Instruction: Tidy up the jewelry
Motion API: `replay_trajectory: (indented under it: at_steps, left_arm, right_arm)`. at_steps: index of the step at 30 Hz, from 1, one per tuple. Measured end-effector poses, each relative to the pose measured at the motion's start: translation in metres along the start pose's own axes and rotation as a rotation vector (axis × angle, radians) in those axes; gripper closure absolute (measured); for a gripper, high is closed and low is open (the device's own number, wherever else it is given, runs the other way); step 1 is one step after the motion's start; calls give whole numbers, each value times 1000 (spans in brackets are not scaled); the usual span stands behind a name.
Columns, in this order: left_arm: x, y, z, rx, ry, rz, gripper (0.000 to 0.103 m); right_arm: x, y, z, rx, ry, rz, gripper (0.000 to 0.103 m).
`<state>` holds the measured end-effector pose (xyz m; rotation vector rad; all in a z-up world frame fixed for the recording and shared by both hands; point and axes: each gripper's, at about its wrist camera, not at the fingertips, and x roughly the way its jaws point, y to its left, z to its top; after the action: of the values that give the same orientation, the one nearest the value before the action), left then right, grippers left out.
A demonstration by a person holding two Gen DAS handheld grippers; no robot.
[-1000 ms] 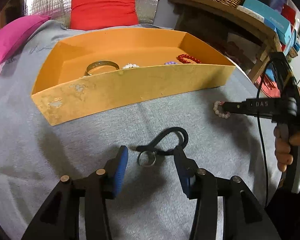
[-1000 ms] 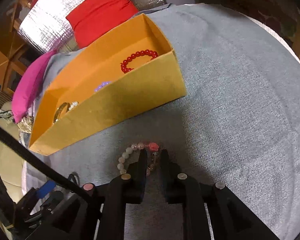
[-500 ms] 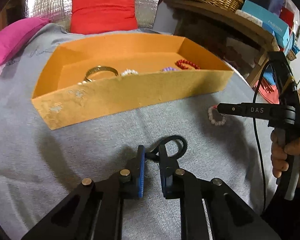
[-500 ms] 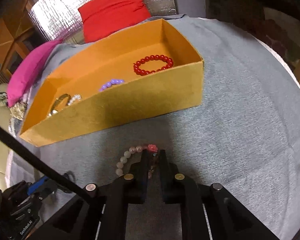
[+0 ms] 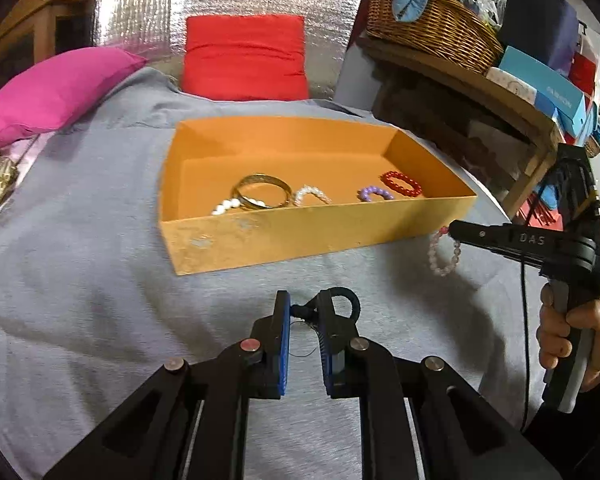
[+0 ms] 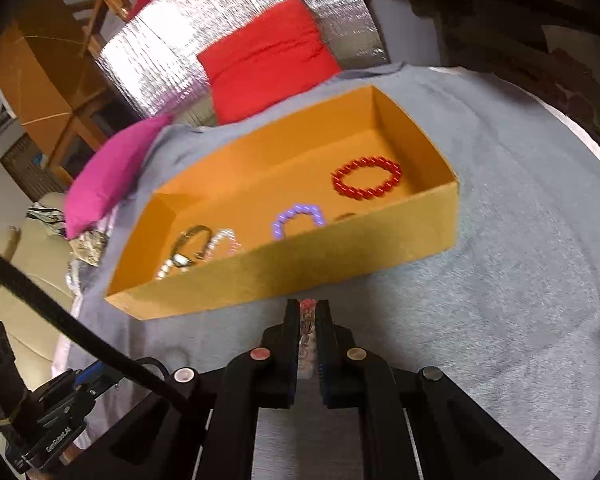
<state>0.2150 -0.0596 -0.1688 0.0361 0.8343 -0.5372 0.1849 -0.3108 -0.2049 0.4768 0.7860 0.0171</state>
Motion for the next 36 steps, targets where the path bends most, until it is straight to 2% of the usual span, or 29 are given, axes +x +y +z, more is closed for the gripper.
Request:
replay_trajectory:
  at_steps: [11, 17, 36]
  left_arm:
    - [-6, 5, -3, 28, -6, 72, 89]
    - [-4, 3, -4, 34, 1, 104, 89]
    - [-8, -8, -5, 48, -16, 125, 89]
  right_arm:
    - [-14, 19, -2, -42, -44, 99, 95]
    - [-16, 17, -3, -49, -46, 94, 95]
    - [-41, 23, -9, -66, -70, 104, 95]
